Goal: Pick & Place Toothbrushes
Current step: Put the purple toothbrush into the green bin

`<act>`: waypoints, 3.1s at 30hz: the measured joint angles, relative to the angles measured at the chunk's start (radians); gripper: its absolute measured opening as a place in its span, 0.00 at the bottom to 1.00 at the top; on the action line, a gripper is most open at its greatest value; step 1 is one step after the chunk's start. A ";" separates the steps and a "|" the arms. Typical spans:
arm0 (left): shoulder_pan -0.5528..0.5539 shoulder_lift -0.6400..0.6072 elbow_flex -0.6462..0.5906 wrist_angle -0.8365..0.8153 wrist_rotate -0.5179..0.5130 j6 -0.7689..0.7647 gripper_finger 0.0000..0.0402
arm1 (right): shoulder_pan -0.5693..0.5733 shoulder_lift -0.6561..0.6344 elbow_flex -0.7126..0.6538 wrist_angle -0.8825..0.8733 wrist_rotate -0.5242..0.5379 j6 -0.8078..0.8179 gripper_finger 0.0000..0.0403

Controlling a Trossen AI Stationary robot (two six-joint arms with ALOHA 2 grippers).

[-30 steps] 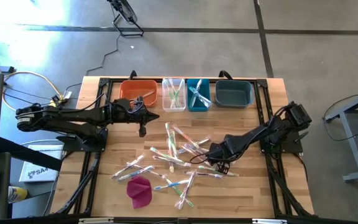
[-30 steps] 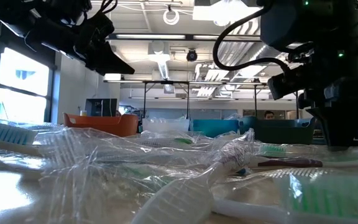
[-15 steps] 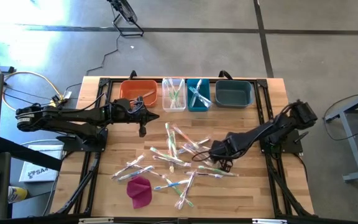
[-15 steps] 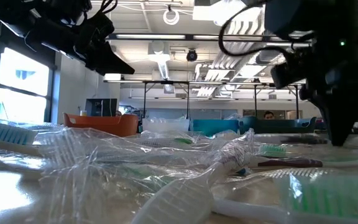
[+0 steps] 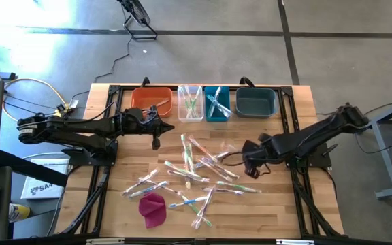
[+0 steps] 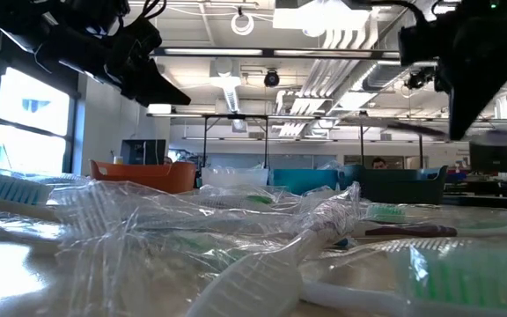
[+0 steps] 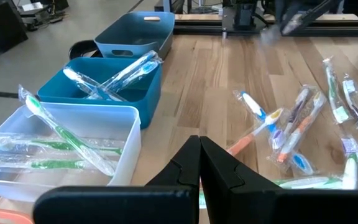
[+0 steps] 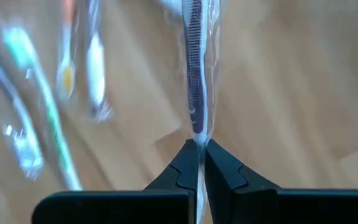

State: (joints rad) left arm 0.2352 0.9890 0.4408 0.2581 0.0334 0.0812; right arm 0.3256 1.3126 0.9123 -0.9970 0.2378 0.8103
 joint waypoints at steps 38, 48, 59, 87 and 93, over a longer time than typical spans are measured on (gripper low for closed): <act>0.000 0.000 0.000 0.001 0.000 0.000 0.00 | -0.714 -0.161 0.001 0.140 0.336 -0.633 0.01; 0.000 0.000 0.000 0.001 0.000 0.000 0.00 | -0.774 0.003 0.003 0.024 0.333 -0.710 0.01; 0.000 0.000 0.000 0.000 0.000 0.000 0.00 | -0.862 0.213 0.003 0.014 0.437 -0.711 0.01; 0.000 0.000 0.000 -0.018 0.000 0.000 0.00 | -0.903 0.234 0.003 0.140 0.465 -0.814 0.21; 0.000 0.000 0.000 -0.031 0.000 0.000 0.00 | -0.902 0.234 0.003 0.139 0.396 -0.836 0.30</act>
State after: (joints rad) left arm 0.2352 0.9890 0.4408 0.2274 0.0334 0.0814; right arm -0.5766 1.5467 0.9150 -0.8578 0.6333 -0.0256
